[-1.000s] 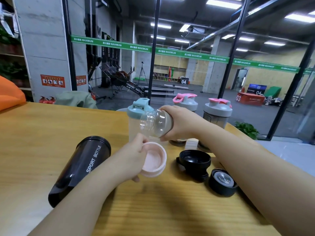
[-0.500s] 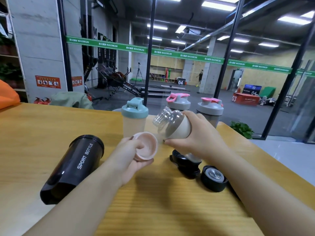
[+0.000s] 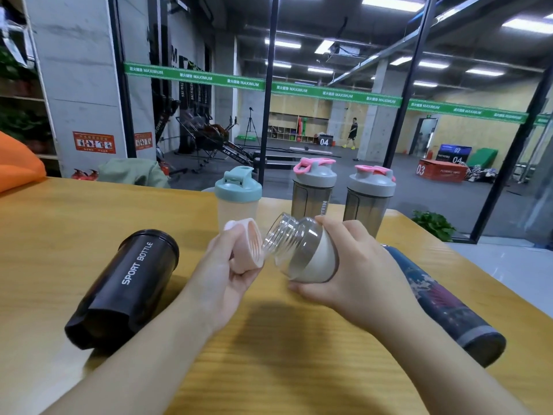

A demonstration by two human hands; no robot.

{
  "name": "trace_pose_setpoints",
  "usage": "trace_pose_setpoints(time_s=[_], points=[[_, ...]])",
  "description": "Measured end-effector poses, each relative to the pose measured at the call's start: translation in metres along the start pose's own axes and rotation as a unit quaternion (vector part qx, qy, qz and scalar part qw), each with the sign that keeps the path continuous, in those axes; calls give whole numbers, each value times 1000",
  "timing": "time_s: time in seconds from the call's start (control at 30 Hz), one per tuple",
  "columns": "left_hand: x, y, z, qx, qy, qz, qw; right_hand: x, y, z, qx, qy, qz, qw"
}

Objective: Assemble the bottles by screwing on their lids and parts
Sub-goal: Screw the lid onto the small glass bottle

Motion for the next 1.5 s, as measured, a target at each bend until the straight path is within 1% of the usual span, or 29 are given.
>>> trace_pose_setpoints(time_s=[0.07, 0.13, 0.23, 0.27, 0.37, 0.5, 0.6, 0.73, 0.83, 0.9, 1.0, 1.07, 1.17, 1.3, 1.33, 1.4, 1.47, 1.5], points=[[1, -2, 1, 28, 10, -39, 999, 0, 1, 3, 10, -5, 14, 1000], [1, -5, 0, 53, 32, -108, 992, 0, 3, 5, 9, -16, 24, 1000], [1, -6, 2, 82, 81, -242, 963, -2, 6, 5, 1, -33, 37, 999], [1, -6, 3, 84, 95, -271, 954, -2, 7, 4, 2, -40, 43, 998], [1, -5, 4, 85, 114, -305, 942, -1, 7, 4, -7, -72, 71, 995], [1, -4, 4, 80, 116, -342, 929, 1, 10, 4, -27, -96, 88, 991], [0, -5, 3, 71, 100, -370, 921, 1, 11, 3, -36, -107, 85, 990], [2, -6, 1, 53, 63, -387, 918, 1, 13, 3, -32, -110, 92, 989], [4, -6, 1, 71, 46, -402, 912, -1, 14, 2, -30, -108, 107, 988], [5, -7, 2, 97, 52, -405, 908, -1, 14, 2, -31, -108, 112, 987], [4, -11, -2, 158, 75, -367, 914, -2, 14, 2, -35, -106, 105, 988], [3, -15, -4, 193, 60, -333, 921, -4, 13, 2, -41, -99, 102, 989], [-1, -19, -6, 221, 47, -309, 924, -7, 12, 1, -38, -91, 103, 990], [-5, -19, -5, 252, 69, -296, 919, -8, 13, 2, -26, -88, 103, 991], [-4, -17, -5, 253, 76, -287, 921, -8, 14, 2, -25, -88, 99, 991], [-2, -16, -5, 233, 83, -240, 939, -8, 15, 2, -23, -89, 95, 991], [-1, -14, -6, 186, 90, -192, 959, -6, 16, 2, -23, -92, 94, 991], [-2, -14, -6, 162, 97, -186, 964, -6, 16, 2, -25, -94, 92, 991]])
Point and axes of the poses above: each hand's wrist, its own z-axis away from the middle knuckle, its own y-axis out of the palm, x = y × z, the point moved 2 cm from there along -z, towards the middle knuckle, and after that the axes turned 2 degrees about y, right-handed, at the moved point
